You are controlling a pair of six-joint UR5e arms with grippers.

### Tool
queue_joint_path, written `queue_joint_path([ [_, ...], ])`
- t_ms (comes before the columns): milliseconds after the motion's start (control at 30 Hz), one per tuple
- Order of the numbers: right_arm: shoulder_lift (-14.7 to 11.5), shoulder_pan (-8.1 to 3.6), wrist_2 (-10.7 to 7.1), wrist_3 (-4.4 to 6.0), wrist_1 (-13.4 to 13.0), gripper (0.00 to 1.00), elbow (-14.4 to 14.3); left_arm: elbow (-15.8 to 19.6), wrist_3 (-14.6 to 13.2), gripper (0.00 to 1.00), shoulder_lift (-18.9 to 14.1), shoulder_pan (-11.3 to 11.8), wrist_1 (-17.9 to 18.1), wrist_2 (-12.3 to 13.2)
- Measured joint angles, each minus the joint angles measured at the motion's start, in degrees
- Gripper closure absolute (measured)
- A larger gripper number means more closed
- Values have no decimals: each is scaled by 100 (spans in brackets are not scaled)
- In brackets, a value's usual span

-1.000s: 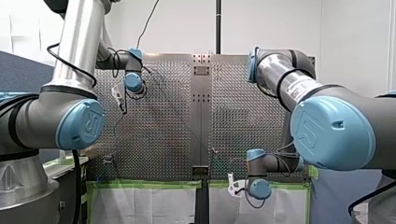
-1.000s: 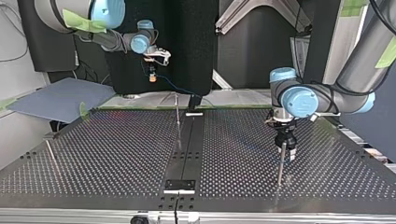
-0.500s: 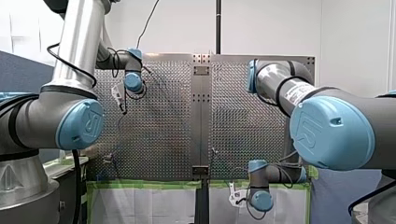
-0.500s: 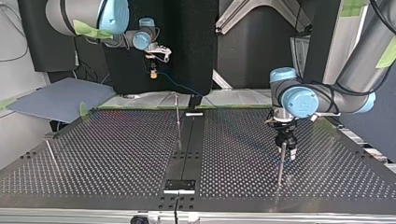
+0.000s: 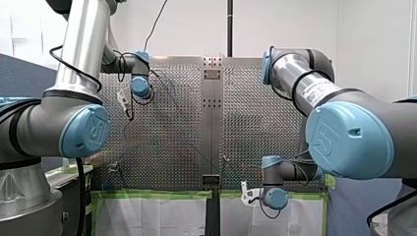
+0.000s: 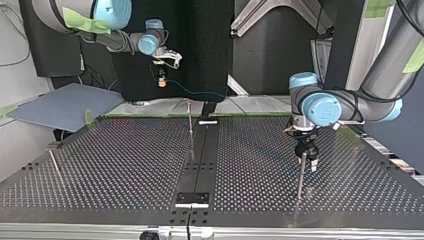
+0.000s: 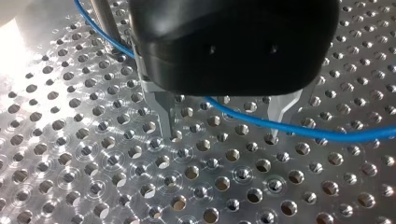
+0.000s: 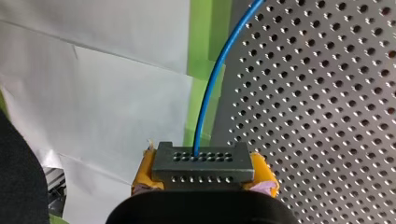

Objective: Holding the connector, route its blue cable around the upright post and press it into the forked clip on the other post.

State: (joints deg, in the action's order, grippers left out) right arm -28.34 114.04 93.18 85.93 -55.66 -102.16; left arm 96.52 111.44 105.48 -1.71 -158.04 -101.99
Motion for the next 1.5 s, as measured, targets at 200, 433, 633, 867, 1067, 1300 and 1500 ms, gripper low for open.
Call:
queue_joint_path([
  [200,-286,-26,17,43,11,99,-99,-2,0,0,0,1,-9,0],
  [433,-626,-146,-3,250,-130,99,-290,-3,0,0,-2,1,-26,0],
  [633,-926,-263,-33,295,-137,99,-322,-2,0,0,-4,1,-36,0],
  [867,-1269,-296,-186,259,-121,99,-324,-2,20,0,-4,1,-60,4],
  [1067,-1539,-298,-248,228,-67,99,-326,-1,228,0,-6,29,-65,160],
  [1300,-1610,-297,-298,179,-6,99,-326,1,580,0,-7,148,-54,504],
  [1500,-1610,-277,-315,150,8,99,-327,4,879,0,-9,271,-77,646],
])
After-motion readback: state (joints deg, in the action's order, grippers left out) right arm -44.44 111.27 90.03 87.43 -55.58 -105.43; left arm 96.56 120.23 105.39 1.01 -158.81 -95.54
